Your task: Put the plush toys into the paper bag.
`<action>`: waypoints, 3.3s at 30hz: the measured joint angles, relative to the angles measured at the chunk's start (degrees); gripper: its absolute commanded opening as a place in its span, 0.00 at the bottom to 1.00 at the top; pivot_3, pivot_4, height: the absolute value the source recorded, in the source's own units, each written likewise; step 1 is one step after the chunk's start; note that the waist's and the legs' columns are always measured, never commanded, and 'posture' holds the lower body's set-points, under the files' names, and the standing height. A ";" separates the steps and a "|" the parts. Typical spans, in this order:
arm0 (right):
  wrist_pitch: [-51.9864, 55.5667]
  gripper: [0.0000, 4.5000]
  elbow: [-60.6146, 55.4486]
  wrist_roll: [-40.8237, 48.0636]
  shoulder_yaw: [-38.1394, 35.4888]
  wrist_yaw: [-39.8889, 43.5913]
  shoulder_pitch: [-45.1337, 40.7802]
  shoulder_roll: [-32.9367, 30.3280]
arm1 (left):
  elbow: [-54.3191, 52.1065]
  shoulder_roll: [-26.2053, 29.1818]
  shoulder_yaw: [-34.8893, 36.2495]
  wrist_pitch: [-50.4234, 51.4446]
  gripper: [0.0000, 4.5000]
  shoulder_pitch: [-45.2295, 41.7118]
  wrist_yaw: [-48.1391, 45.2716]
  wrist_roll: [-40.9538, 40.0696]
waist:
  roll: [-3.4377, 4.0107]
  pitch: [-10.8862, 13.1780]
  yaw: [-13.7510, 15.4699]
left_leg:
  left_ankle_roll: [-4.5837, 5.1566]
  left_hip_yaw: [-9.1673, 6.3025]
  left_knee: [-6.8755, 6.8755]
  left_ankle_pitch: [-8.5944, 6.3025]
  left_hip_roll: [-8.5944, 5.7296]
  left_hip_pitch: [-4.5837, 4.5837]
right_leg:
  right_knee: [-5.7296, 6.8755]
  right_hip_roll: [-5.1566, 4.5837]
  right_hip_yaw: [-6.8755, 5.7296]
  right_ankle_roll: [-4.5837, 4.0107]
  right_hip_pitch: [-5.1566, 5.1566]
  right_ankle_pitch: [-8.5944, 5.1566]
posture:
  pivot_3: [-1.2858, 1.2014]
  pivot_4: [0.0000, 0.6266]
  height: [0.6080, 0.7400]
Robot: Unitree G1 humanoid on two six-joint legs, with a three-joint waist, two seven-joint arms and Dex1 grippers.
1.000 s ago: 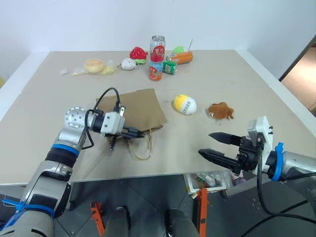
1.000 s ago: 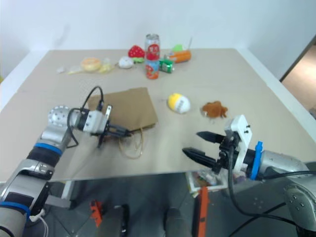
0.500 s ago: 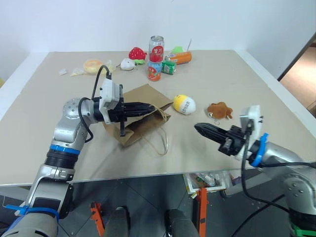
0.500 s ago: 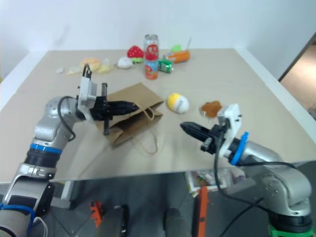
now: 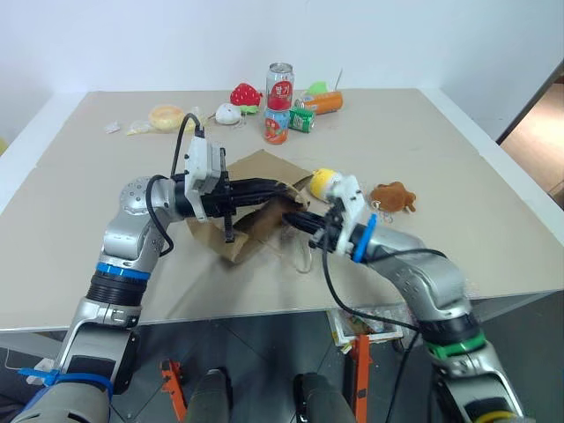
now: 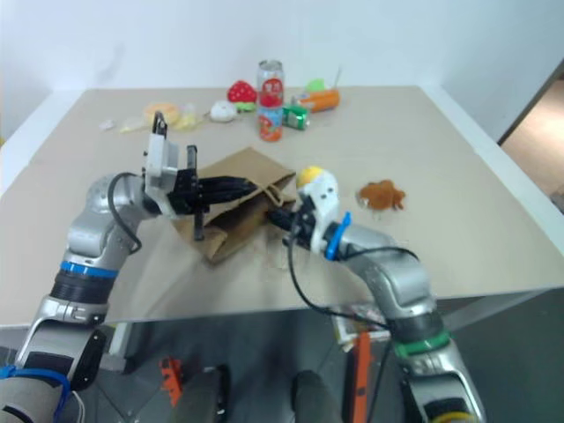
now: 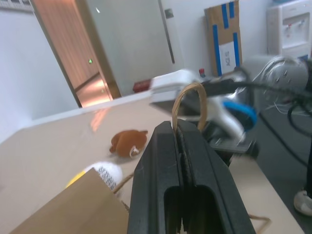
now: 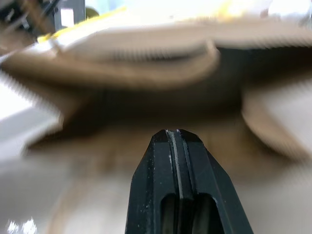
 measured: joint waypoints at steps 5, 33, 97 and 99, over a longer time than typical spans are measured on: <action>-2.64 0.02 7.40 -3.76 0.78 -0.91 -2.84 4.67 | -0.70 -0.82 1.43 1.30 0.00 0.55 1.86 -0.93 | 0.00 0.00 0.01 | 0.00 -0.01 -0.03 0.00 0.00 -0.04 | 0.00 0.00 -0.01 0.02 -0.02 -0.01 | 0.52 0.24 1.00; 2.43 0.02 20.85 -20.94 7.38 -4.55 -9.38 10.16 | -0.26 -7.56 3.41 -29.72 0.00 -1.79 10.18 11.42 | 0.01 -0.01 0.00 | 0.00 -0.01 -0.16 0.00 0.00 0.01 | 0.01 0.02 -0.01 0.02 -0.03 -0.03 | 0.52 0.24 1.00; -14.80 0.15 40.01 -20.99 -17.90 -10.79 -7.46 -8.14 | 5.92 -6.81 0.60 -35.82 0.00 1.62 6.57 9.33 | 0.09 0.02 -0.09 | 0.12 0.11 -0.19 0.06 -0.07 0.01 | -0.07 -0.04 0.11 0.10 0.01 -0.01 | 0.52 0.24 1.00; -14.92 0.15 39.69 -20.96 -17.97 -10.80 -7.13 -8.14 | 5.91 -6.81 0.59 -35.82 0.00 1.62 6.60 9.33 | 0.09 0.02 -0.09 | 0.12 0.11 -0.19 0.06 -0.07 0.01 | -0.07 -0.04 0.11 0.10 0.01 -0.01 | 0.52 0.24 1.00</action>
